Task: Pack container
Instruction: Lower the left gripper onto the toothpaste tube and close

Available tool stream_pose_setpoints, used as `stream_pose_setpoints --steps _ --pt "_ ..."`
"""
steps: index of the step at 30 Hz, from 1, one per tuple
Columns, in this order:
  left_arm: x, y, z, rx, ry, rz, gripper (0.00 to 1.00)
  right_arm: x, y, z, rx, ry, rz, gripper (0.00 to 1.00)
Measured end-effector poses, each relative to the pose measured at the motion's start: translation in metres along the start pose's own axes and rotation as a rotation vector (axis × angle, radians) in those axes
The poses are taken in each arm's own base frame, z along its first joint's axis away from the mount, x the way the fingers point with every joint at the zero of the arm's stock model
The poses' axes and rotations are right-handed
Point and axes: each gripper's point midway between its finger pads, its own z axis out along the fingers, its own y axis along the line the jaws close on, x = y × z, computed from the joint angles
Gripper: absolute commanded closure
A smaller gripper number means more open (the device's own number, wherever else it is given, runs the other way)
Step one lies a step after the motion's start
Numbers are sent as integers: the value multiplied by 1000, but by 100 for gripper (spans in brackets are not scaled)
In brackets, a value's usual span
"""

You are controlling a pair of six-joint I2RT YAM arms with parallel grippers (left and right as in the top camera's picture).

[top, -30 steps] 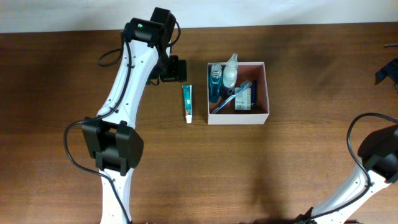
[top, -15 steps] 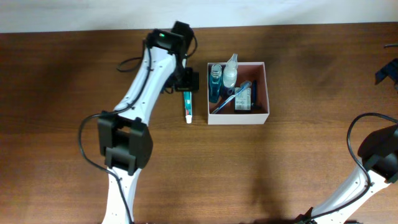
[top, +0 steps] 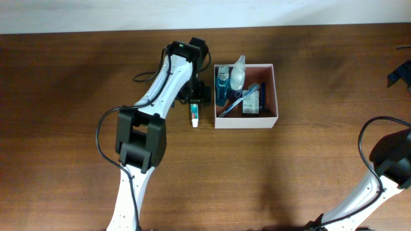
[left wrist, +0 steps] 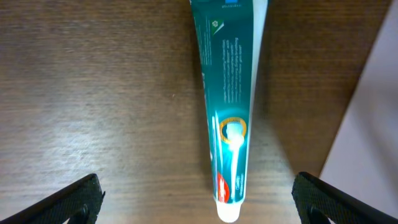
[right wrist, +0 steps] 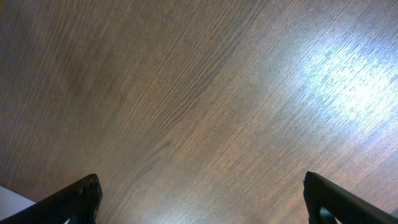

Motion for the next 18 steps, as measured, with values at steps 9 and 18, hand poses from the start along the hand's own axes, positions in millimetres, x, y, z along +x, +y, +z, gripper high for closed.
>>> stream_pose_setpoints --steps 9,18 --pt "-5 -2 14 -1 2 -37 1 0 0 0 0 0 1 1" --pt "-14 -5 16 15 -35 -64 1 0 0 0 0 0 1 1"
